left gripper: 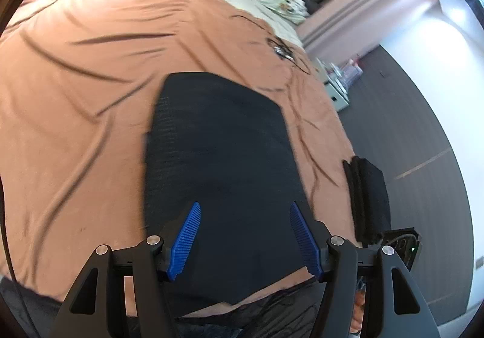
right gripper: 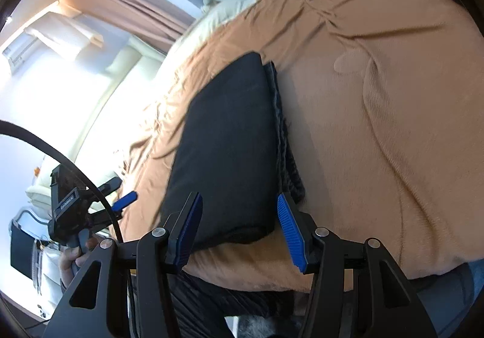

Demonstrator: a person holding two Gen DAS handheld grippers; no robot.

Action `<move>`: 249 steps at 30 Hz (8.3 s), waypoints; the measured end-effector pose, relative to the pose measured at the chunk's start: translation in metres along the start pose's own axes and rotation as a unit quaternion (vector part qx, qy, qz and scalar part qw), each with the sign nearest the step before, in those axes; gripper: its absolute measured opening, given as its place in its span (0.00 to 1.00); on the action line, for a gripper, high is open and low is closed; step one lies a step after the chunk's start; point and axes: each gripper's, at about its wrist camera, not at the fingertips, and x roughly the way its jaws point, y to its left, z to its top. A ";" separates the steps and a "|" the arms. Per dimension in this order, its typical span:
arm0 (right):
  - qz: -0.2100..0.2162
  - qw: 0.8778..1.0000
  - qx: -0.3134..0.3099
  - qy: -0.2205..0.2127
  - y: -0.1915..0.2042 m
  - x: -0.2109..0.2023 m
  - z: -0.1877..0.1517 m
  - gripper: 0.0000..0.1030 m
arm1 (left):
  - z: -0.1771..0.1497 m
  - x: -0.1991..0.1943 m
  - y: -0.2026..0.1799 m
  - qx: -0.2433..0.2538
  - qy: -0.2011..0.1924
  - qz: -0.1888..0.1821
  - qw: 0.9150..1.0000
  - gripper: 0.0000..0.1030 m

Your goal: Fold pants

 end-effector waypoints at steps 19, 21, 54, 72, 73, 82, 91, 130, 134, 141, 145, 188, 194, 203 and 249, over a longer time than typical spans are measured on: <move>-0.020 0.999 -0.001 -0.033 0.019 -0.019 -0.011 0.08 | -0.032 -0.049 0.063 -0.049 -0.021 -0.013 0.999 0.62; -0.020 0.999 -0.002 -0.034 0.019 -0.021 -0.011 0.07 | -0.036 -0.052 0.069 -0.056 -0.025 -0.018 0.998 0.62; -0.015 0.999 0.025 -0.013 -0.011 -0.018 -0.002 0.31 | -0.050 0.021 0.084 -0.077 0.037 -0.003 0.996 0.61; -0.009 1.000 0.023 0.017 -0.020 -0.008 -0.022 0.07 | -0.057 0.037 0.089 -0.114 0.053 -0.045 0.991 0.52; -0.011 0.999 0.025 0.020 -0.021 -0.005 -0.022 0.08 | -0.057 0.038 0.090 -0.116 0.054 -0.047 0.991 0.50; -0.036 0.999 0.001 -0.008 -0.008 -0.028 0.004 0.56 | -0.055 0.033 0.087 -0.113 0.046 -0.049 0.991 0.23; -0.006 0.999 0.028 0.036 -0.031 0.021 0.012 0.56 | -0.054 0.042 0.093 -0.135 0.055 -0.066 0.987 0.39; 0.020 0.994 -0.005 0.103 -0.001 0.029 0.013 0.40 | -0.043 -0.033 0.129 -0.108 0.037 0.015 0.993 0.37; 0.026 0.996 0.018 0.080 -0.022 0.019 0.028 0.48 | -0.037 -0.032 0.129 -0.098 0.031 0.012 0.995 0.53; 0.048 0.997 0.031 0.042 -0.046 0.015 0.058 0.48 | -0.016 -0.020 0.128 -0.083 0.033 0.025 0.996 0.55; 0.045 0.998 0.018 0.033 -0.048 0.030 0.088 0.44 | 0.000 -0.007 0.129 -0.070 0.035 0.022 0.997 0.55; 0.074 0.989 0.067 0.108 -0.046 0.081 0.075 0.54 | 0.047 0.037 0.140 -0.057 0.067 -0.009 0.996 0.36; 0.090 0.982 0.067 0.154 -0.042 0.091 0.077 0.54 | 0.049 0.044 0.142 -0.059 0.071 -0.020 0.995 0.39; 0.101 0.977 0.078 0.171 -0.050 0.111 0.092 0.47 | 0.065 0.058 0.138 -0.042 0.079 -0.030 0.996 0.41; 0.105 0.979 0.034 0.171 -0.028 0.120 0.091 0.34 | 0.041 0.050 0.144 -0.047 0.112 -0.053 0.991 0.45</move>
